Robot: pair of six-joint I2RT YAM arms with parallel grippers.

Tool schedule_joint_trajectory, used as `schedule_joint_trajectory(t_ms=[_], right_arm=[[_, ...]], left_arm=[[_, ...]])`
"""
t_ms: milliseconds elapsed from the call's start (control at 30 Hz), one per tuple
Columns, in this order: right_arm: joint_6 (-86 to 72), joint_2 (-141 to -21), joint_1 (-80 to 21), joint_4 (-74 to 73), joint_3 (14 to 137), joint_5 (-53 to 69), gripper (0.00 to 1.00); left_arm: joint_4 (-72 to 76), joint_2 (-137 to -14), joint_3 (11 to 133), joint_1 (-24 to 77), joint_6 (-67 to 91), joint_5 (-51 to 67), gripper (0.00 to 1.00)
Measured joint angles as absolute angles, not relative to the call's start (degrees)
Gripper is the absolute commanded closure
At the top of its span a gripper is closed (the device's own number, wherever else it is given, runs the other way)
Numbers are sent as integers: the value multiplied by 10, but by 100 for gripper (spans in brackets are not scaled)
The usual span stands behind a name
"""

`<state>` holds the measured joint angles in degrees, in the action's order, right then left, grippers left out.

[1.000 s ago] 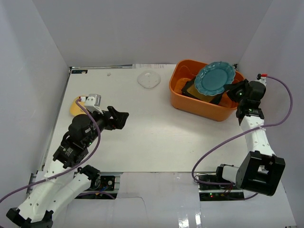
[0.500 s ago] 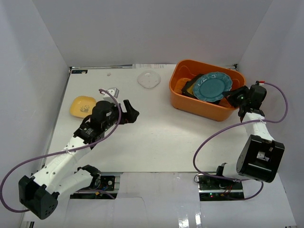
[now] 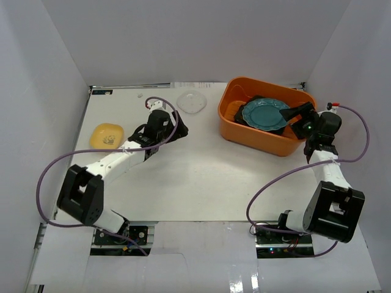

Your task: Place the plates into the plastic bin on the countertop

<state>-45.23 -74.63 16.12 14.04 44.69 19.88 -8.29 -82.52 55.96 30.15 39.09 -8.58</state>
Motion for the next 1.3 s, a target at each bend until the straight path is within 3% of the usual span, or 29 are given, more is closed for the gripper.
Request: schedule_joint_trajectory(t_ms=[33,200,500,533,833,900,933,1033,1067,1100,1300], right_arm=[[-444,-737,160,138,447,196,1],[-411,-665,164,102,444,180,5],[-375,-561,100,93,414,188,0],[-374,-550,88,98,401,190,4],[-355,-495,-59,102,330,195,8],[-352,-489,-71,102,324,194,8],[-351,-487,-77,102,322,193,9],[-347,-487,-88,100,319,190,9],[-344,-487,-90,100,319,190,9],[-342,-487,-93,100,319,189,10],[-327,-504,-140,93,328,182,7]], left_arm=[[-73,-851,575,296,394,-92,15],[-49,-975,656,257,414,-107,26],[-43,-1202,849,213,434,-105,25],[-43,-1220,865,211,437,-103,25],[-39,-1339,1002,203,460,-81,27],[-42,-1353,1022,203,465,-79,37],[-43,-1361,1032,203,467,-78,54],[-39,-1380,1044,202,474,-74,81],[-39,-1382,1045,202,475,-73,95],[-37,-1382,1044,201,480,-72,100],[14,-1312,920,192,496,-63,100]])
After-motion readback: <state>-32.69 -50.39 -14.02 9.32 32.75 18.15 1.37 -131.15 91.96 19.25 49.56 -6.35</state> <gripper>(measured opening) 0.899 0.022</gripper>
